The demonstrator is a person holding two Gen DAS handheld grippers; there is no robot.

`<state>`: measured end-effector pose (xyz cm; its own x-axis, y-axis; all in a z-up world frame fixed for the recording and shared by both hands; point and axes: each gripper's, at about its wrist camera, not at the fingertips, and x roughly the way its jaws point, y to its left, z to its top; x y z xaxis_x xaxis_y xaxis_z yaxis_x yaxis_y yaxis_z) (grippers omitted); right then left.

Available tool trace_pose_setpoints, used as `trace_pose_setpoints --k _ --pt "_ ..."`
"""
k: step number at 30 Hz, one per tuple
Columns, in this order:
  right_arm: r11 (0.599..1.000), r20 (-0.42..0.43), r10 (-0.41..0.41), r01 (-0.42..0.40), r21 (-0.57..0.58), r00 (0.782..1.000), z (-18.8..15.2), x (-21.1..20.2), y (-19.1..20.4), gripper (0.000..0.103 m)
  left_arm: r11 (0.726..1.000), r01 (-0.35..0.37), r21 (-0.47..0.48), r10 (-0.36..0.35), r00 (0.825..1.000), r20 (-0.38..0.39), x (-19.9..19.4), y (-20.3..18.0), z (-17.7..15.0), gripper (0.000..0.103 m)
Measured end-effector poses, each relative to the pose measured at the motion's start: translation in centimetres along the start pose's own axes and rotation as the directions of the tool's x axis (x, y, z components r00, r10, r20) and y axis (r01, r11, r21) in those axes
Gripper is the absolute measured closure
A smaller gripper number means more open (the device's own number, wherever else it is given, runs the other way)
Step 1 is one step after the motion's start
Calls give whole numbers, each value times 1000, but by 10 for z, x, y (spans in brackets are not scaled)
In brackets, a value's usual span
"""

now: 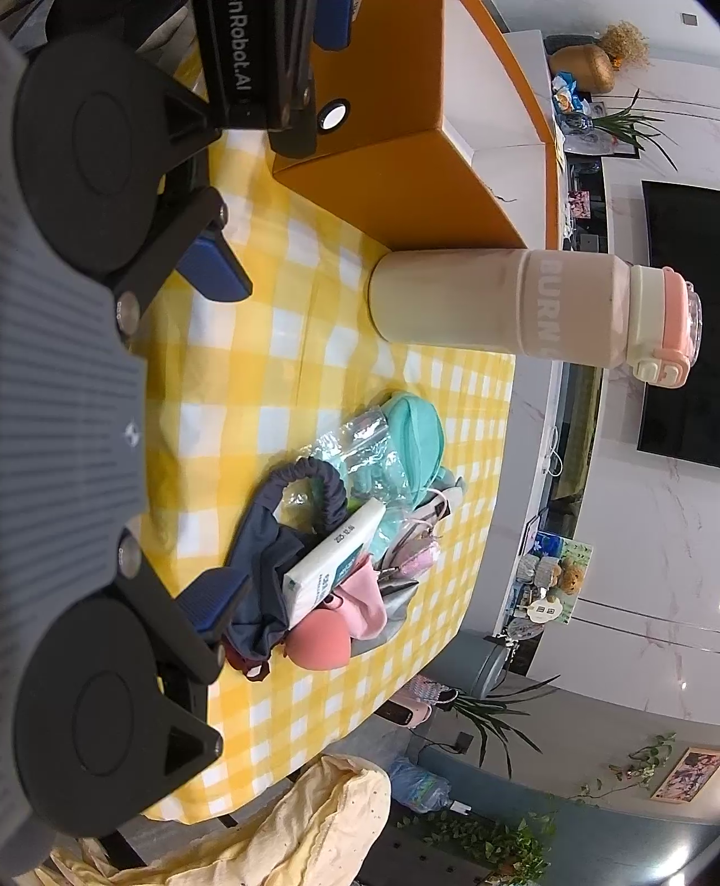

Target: Organize soft objects

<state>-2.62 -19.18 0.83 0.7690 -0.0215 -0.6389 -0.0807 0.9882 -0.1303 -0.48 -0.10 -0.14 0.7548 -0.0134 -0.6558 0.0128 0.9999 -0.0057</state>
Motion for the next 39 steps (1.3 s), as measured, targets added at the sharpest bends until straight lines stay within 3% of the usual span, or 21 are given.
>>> trace_pose_setpoints --k 39 --pt "999 -12 11 -11 -32 1000 -2 2 4 3 1000 -2 8 2 1000 -27 4 1 -3 12"
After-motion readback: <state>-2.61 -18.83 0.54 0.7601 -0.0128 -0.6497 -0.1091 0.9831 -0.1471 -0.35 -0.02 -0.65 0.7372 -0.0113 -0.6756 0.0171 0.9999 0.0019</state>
